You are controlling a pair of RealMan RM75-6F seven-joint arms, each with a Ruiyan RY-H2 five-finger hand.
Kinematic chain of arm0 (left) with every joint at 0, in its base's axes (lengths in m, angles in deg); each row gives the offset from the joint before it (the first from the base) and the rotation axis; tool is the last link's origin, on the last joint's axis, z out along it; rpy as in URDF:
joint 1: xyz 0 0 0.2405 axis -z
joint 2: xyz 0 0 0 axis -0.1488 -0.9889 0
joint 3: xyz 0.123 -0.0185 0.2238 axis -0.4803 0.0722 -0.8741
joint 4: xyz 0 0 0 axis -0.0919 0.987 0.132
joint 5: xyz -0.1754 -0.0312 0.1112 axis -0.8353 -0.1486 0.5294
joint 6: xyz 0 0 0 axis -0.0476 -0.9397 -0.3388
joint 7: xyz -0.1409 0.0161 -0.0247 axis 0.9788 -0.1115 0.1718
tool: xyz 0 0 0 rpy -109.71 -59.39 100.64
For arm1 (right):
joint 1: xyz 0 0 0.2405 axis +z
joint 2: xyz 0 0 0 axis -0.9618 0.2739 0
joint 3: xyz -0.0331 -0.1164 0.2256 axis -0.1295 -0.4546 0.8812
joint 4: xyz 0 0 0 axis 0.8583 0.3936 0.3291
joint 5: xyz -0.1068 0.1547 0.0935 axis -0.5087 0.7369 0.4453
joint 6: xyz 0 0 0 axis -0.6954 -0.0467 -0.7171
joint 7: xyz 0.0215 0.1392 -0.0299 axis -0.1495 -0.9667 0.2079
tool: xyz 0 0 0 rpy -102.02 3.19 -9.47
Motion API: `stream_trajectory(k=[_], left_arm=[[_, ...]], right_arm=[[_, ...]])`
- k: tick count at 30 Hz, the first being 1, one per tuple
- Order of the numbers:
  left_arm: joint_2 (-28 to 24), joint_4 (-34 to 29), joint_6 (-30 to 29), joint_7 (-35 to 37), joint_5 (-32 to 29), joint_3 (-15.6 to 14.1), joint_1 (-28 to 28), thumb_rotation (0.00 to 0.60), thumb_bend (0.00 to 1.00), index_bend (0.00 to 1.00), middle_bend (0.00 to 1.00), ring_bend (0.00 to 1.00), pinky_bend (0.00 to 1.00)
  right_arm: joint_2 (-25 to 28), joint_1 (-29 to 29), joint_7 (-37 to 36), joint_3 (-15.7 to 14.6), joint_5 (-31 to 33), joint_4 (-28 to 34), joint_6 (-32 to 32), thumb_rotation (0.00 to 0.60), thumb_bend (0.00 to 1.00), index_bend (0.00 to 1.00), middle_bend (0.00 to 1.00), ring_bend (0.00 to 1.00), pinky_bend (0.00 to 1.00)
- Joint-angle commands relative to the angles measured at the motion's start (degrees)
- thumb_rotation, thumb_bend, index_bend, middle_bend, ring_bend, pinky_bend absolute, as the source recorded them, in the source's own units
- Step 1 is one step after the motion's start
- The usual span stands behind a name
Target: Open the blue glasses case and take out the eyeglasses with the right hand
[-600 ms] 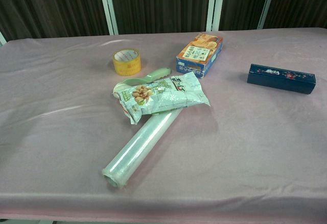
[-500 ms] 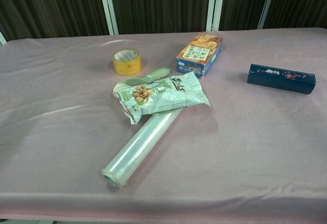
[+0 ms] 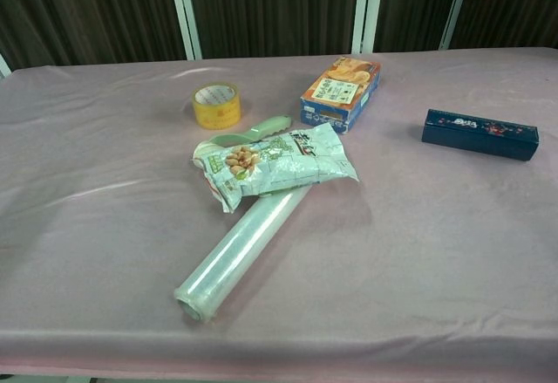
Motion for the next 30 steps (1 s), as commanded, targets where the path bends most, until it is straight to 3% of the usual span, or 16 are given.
stream_trajectory(k=[1,11,22,30], left_arm=[[-0.04,0.1,0.21,0.24,-0.08,0.02,0.16,0.6,0.42,0.0,0.04,0.0,0.03],[-0.36,-0.05,0.74,0.58,-0.41,-0.06,0.39,0.6,0.42,0.0,0.04,0.01,0.03],[-0.4,-0.26,0.88,0.13,-0.59,-0.19,0.42,0.6,0.42,0.0,0.04,0.02,0.03],[-0.5,-0.45,1.22,0.02,-1.0,-0.15,0.53,0.6,0.42,0.0,0.04,0.03,0.03]], right_arm=[[-5.2,9.14,3.76,5.16,6.54,-9.0,-10.83,0.6,0.21,0.09,0.0,0.0,0.0],[-10.29,15.29,6.78,5.69,10.37,-17.41,-17.65,0.6,0.21,0.23,0.0,0.0,0.0],[-15.46,18.05,5.47,3.99,10.9,-25.75,-20.94,0.6,0.37,0.39,0.0,0.0,0.0],[-18.17,19.87,4.87,3.96,11.46,-30.33,-22.47,0.6,0.4,0.45,0.0,0.0,0.0]])
